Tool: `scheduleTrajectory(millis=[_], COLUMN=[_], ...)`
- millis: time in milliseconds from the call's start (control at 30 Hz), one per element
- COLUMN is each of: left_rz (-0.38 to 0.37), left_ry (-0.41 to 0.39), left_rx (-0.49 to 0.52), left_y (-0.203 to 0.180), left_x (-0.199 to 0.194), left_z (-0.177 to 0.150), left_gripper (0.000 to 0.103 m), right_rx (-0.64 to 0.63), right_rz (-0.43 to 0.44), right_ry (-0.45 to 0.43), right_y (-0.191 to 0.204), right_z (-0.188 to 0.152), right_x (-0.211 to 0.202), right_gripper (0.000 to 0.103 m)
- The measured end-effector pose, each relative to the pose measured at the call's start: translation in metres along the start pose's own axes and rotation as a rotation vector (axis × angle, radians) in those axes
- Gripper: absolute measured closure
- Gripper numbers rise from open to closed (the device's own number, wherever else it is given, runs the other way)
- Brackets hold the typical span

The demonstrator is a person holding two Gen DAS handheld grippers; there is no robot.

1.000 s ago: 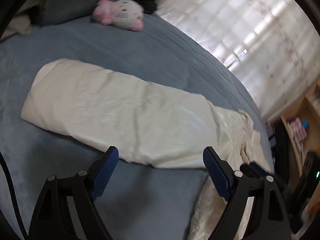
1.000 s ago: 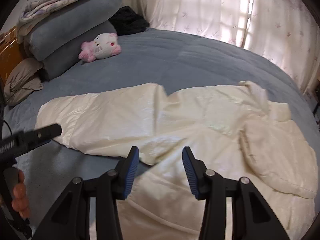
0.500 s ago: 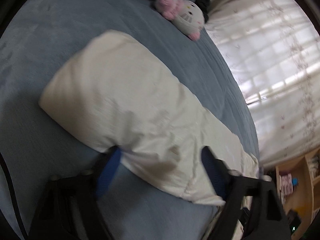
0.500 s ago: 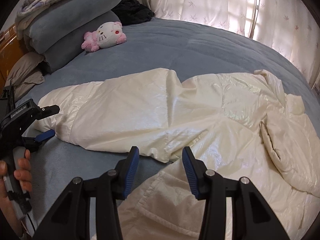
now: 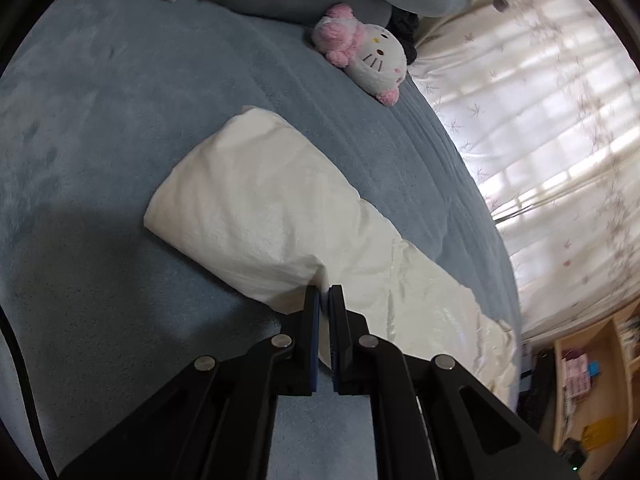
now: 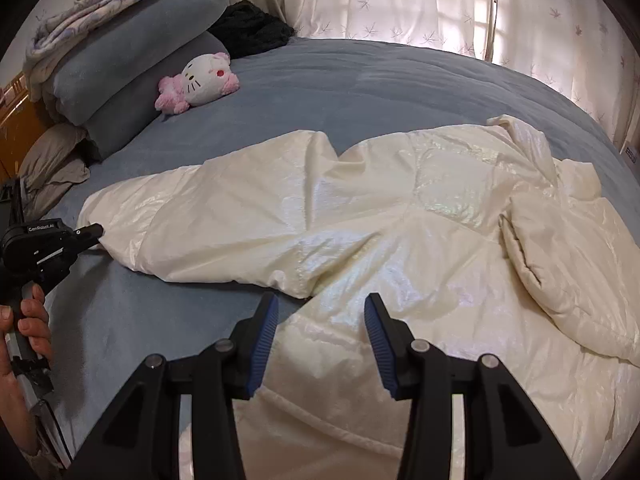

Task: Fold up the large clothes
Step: 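Grasp the other jacket sleeve with the left gripper, then lift and fold the held sleeve across the jacket toward the right gripper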

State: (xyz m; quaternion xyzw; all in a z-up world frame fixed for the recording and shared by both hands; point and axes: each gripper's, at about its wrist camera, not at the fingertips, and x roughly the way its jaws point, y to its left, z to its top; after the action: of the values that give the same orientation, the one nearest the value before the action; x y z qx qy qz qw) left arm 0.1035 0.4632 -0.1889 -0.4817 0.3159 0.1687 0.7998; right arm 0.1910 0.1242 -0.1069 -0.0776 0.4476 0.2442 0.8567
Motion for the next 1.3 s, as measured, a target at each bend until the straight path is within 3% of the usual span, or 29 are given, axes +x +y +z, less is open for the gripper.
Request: scheduleTrajectory(millis=[133,200,233,267,300,333,367,500,700,767,833,933,1067,1167,1300], left_rz=[0.001,0.024,0.034,0.047,0.051,0.046,0.025,-0.001,0.026,0.07,0.116,0.183,0.146,0.113,0.059], left_ry=[0.001,0.049,0.073,0.106,0.13,0.15,0.155,0.143,0.063,0.041,0.026,-0.052,-0.096,-0.08,-0.01], left_rx=[0.008,0.01,0.004,-0.015,-0.041,-0.076,-0.108,-0.141,-0.125,-0.097,-0.035,0.136,0.343,0.499,0.723], left_y=[0.001,0.001,0.009,0.011,0.014,0.018,0.021,0.024,0.02,0.015,-0.002,-0.057,-0.15,-0.226,-0.318], left_x=[-0.003,0.002,0.002,0.007,0.011,0.013,0.014,0.017,0.031,0.033,0.032,0.015,-0.013,-0.034,-0.051], left_z=[0.004,0.005,0.008,0.007,0.006,0.005,0.003,-0.002,0.001,0.007,0.011,0.008,-0.004,-0.032,-0.096], left_gripper=[0.101,0.1,0.094,0.078,0.068,0.049,0.043,0.04,0.044,0.082,0.092,0.095,0.095,0.095,0.095], right_rx=[0.01,0.015,0.017,0.018,0.018,0.02,0.02,0.021,0.033,0.036,0.045,0.06,0.115,0.166,0.239], right_rz=[0.005,0.009,0.013,0.015,0.018,0.02,0.023,0.023,0.028,0.028,0.029,0.029,0.037,0.039,0.015], right_ry=[0.002,0.003,0.004,0.004,0.004,0.005,0.005,0.012,0.028,0.031,0.028,0.01,-0.02,-0.042,-0.07], right_y=[-0.004,-0.005,-0.005,-0.005,-0.005,-0.005,-0.005,-0.006,-0.008,-0.01,-0.015,-0.024,-0.047,-0.071,-0.11], right_z=[0.001,0.001,0.001,0.001,0.001,0.001,0.0,-0.001,-0.004,-0.005,-0.006,-0.006,-0.009,-0.013,-0.021], right_x=[0.001,0.002,0.003,0.003,0.003,0.003,0.003,0.006,0.014,0.014,0.012,0.004,-0.012,-0.025,-0.043], right_gripper=[0.058,0.058,0.058,0.058,0.058,0.058,0.058,0.058,0.058,0.058,0.058,0.058,0.058,0.058,0.058])
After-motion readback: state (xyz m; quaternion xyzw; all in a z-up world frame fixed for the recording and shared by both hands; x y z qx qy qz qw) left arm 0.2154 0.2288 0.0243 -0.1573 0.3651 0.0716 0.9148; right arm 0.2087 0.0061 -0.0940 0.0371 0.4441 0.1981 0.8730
